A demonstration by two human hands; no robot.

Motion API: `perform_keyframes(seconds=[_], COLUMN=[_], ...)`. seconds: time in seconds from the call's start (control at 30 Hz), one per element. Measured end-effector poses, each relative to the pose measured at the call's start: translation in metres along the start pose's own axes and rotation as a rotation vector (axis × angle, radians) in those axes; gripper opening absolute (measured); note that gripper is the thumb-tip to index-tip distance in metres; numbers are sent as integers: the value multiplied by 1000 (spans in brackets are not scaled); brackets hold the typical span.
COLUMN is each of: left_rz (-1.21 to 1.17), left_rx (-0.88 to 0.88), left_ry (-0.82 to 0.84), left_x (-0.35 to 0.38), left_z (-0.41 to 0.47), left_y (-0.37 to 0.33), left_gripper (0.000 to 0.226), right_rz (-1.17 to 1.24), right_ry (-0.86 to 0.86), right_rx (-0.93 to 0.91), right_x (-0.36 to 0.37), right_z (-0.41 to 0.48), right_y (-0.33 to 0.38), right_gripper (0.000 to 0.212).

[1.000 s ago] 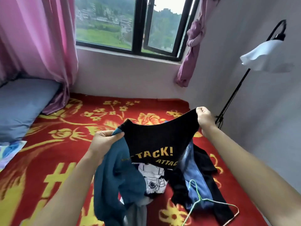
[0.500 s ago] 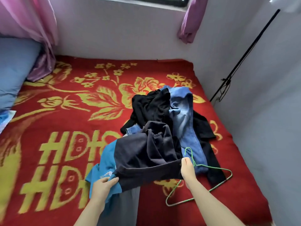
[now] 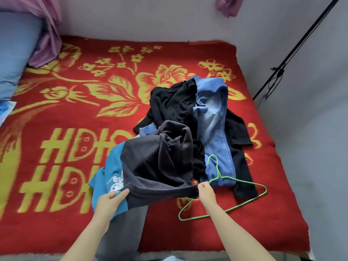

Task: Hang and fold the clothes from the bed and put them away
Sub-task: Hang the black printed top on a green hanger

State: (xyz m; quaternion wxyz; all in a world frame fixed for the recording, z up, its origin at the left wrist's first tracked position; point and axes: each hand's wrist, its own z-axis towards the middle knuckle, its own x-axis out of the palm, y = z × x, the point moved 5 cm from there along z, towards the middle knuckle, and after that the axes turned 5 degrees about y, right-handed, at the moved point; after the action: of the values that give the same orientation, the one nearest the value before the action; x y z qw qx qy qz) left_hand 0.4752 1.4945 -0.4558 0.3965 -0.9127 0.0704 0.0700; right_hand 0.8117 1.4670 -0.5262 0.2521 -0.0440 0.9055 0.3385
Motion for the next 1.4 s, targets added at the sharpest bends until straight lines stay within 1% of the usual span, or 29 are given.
perform_keyframes(seconds=[0.1,0.13,0.2,0.27,0.37,0.47,0.5,0.63,0.7,0.73,0.83,0.9,0.97,1.07,1.13,1.2,1.3,1.33,1.37,1.4], left_rz=[15,18,23,34,34,62,71,151,214,237,252,237,236,245,246,222,190,185,176,176], left_rx=[61,80,101,102,80,88,95,102,106,111,129,122,110,119,129,125,126,116,117,121], left_ry=[-51,-67,-87,-92,-102,-99,-85,-58,-15,9,31,34,47,66,62,43,48,53,62,61], left_x=[9,12,19,28,38,40,41,47,52,56,60,60,59,54,52,50,51,49,48,46], left_z=[-1,-4,-11,-16,-19,-17,-15,-8,-7,-8,-3,-3,-1,1,3,4,-1,0,0,0], left_y=[-8,-10,-15,-15,-11,-13,-14,-23,-28,-33,-39,-42,-40,-37,-31,-27,-22,-20,-18,-21], left_gripper=[26,25,15,17,8,26,28,30,20,21,35,33,28,14,20,24,23,26,30,29], right_rz=[-90,-118,-175,-258,-363,-458,-493,-565,-575,-580,-617,-616,-626,-750,-901,-1000,-918,-901,-912,-918], right_ry=[33,35,14,18,61,77,79,98,103,101,73,72,106,122,109,143,298,314,278,193], right_rx=[38,52,78,102,124,106,92,82,106,119,130,129,131,141,120,85,-15,-59,-104,-134], right_x=[-9,-14,-29,-41,-54,-61,-63,-64,-64,-64,-68,-70,-69,-69,-69,-65,-49,-46,-48,-56], right_z=[16,22,34,43,53,63,68,91,101,107,123,130,137,138,138,134,118,112,109,105], right_y=[-7,-11,-14,-21,-31,-36,-36,-32,-29,-28,-25,-25,-26,-29,-31,-35,-42,-39,-34,-25], right_gripper=[8,10,21,26,36,38,39,39,39,40,43,45,45,43,40,40,38,36,34,33])
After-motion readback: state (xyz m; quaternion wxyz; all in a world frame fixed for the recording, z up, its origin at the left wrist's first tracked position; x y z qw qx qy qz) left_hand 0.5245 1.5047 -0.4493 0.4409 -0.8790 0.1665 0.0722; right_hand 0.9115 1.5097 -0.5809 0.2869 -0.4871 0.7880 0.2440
